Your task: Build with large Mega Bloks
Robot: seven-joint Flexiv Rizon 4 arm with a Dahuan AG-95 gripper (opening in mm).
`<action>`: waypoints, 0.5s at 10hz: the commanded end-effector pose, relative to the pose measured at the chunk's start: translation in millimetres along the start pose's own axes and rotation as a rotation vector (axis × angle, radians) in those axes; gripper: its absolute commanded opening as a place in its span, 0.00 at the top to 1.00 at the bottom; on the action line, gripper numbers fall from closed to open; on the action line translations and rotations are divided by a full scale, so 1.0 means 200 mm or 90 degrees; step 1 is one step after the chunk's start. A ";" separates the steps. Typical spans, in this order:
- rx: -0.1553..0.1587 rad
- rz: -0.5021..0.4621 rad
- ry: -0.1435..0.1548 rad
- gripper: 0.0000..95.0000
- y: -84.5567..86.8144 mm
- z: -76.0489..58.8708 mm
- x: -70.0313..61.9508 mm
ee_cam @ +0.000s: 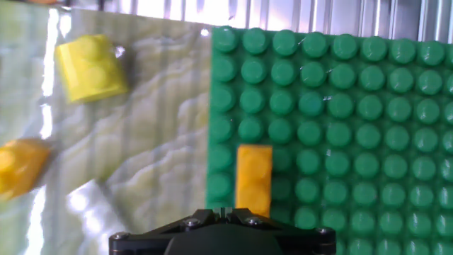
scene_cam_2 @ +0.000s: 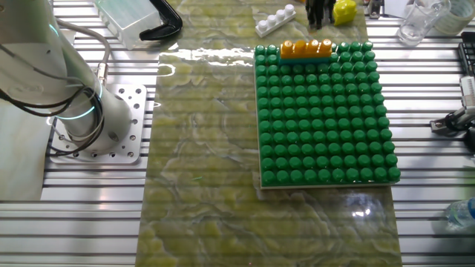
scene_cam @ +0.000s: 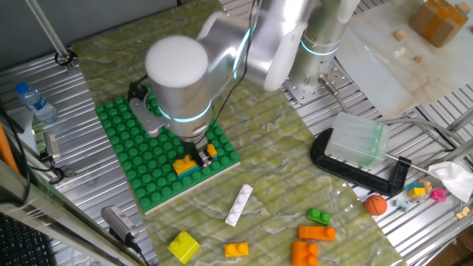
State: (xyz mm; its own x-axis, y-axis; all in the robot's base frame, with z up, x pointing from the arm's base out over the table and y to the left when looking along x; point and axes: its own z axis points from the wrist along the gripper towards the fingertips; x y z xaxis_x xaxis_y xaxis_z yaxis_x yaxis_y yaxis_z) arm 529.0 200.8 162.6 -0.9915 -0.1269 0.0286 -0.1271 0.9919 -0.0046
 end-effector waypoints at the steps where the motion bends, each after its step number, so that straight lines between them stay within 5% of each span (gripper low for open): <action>1: 0.005 -0.015 -0.008 1.00 0.08 0.04 -0.03; 5: 0.001 -0.063 -0.018 1.00 0.30 0.13 -0.07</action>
State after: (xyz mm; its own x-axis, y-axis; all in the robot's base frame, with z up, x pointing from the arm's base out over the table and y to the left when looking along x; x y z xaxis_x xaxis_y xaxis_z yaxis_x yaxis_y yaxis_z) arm 535.1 265.7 132.0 -0.9809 -0.1946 -0.0029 -0.1946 0.9808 -0.0109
